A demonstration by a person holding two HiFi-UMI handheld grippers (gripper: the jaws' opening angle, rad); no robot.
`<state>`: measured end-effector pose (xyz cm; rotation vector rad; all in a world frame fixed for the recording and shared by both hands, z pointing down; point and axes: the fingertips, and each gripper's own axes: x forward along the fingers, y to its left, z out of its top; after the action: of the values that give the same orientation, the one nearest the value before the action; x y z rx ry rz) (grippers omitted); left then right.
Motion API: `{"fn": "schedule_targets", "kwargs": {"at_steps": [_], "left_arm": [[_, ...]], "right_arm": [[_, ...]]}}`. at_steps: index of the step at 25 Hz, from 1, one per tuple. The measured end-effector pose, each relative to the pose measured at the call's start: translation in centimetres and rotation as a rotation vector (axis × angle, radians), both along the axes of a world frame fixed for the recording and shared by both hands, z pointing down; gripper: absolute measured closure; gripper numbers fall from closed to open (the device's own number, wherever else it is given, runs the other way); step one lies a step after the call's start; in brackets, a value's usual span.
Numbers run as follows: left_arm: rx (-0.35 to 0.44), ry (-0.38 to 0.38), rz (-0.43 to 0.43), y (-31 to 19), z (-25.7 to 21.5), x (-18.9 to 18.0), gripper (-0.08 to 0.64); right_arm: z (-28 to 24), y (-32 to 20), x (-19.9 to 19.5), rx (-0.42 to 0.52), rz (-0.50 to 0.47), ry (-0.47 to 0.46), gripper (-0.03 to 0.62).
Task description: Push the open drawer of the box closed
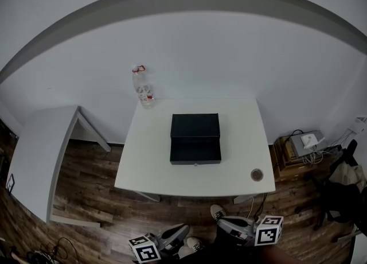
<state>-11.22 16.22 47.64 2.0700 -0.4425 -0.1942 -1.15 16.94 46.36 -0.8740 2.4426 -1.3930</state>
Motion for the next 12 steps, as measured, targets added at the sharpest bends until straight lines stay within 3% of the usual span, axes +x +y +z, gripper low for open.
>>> {"fn": "schedule_targets", "kwargs": {"at_steps": [12], "left_arm": [[-0.001,-0.005,-0.069,-3.3,0.0,1.1,0.560]], "right_arm": [[-0.2,-6.9,3.8,0.022,0.039,0.084,0.575]]}}
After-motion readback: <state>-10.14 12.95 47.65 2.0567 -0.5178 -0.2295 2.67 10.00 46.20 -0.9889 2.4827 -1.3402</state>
